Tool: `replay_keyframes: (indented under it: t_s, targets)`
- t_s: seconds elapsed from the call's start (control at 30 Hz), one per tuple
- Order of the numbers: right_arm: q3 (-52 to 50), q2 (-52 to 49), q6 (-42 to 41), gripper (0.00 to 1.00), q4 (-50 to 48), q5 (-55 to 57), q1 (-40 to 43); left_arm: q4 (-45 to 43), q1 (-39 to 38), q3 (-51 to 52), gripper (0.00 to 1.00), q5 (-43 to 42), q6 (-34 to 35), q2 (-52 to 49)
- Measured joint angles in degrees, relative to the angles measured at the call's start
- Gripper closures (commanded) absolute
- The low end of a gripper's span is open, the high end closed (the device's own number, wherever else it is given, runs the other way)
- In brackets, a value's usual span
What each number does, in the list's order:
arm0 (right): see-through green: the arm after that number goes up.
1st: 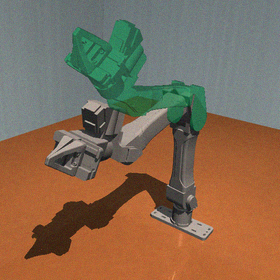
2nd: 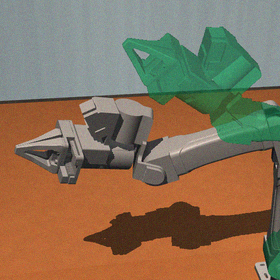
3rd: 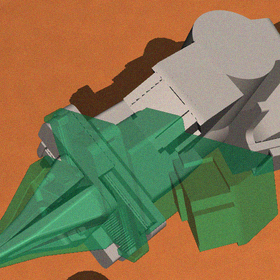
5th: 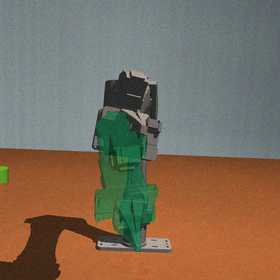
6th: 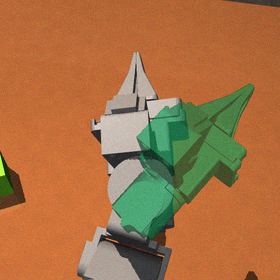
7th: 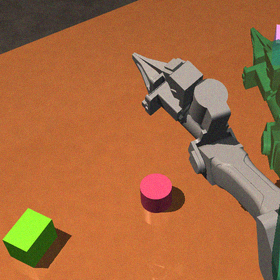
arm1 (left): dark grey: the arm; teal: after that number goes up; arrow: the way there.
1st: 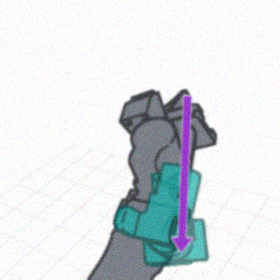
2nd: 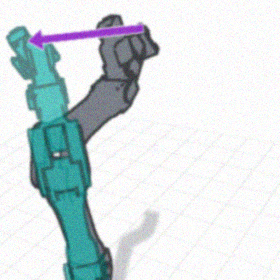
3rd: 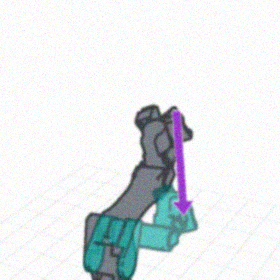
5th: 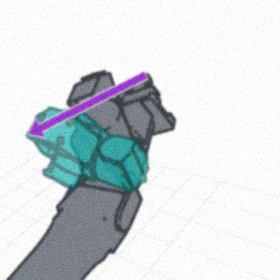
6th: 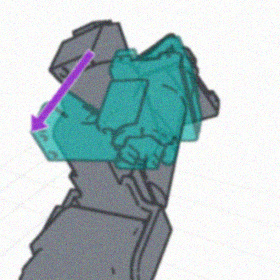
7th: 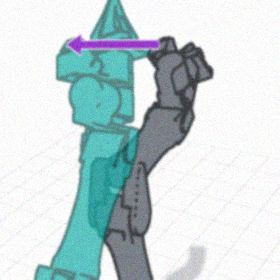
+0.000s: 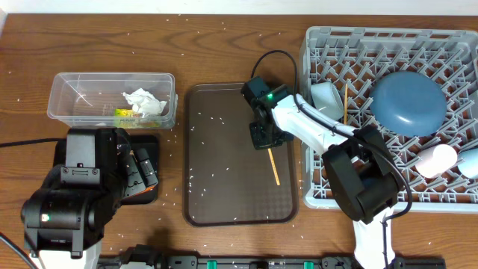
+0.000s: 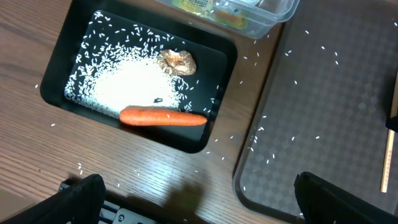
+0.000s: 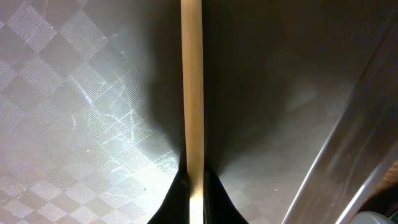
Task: Sort waste into correct bins and load items into the dishwasher rack
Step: 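Lift the chopsticks and stand them upright in the rack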
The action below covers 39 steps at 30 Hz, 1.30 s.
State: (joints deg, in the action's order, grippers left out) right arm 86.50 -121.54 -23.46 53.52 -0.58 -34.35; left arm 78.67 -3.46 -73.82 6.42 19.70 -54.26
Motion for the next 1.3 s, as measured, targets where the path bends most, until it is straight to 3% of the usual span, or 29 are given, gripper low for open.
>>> replay_keyframes:
  t_s: [0.23, 0.43, 0.6, 0.73, 0.93, 1.27, 1.3]
  targets:
    - [-0.2, 4.0, 1.4, 0.99, 2.9, -0.2, 0.0, 0.0, 0.0, 0.0, 0.02, 0.0, 0.0, 0.0]
    - [0.8, 20.0, 3.1, 0.99, 6.1, -0.8, 2.7, 0.0, 0.0, 0.0, 0.02, 0.0, 0.0, 0.0]
    - [1.9, 31.0, 5.8, 0.99, 9.6, -0.7, 10.7, 0.0, 0.0, 0.0, 0.02, 0.0, 0.0, 0.0]
    - [1.9, 35.1, 9.0, 0.99, 12.4, -0.2, 21.9, 0.0, 0.0, 0.0, 0.02, 0.0, 0.0, 0.0]
    - [1.9, 33.2, 15.0, 0.99, 13.3, 0.6, 37.2, 0.0, 0.0, 0.0, 0.02, 0.0, 0.0, 0.0]
    - [1.9, 21.2, 19.2, 0.99, 11.7, 0.4, 38.3, 0.0, 0.0, 0.0, 0.02, 0.0, 0.0, 0.0]
    - [1.9, 20.0, 19.3, 0.94, 11.8, 0.4, 38.3, 0.0, 0.0, 0.0, 0.02, 0.0, 0.0, 0.0]
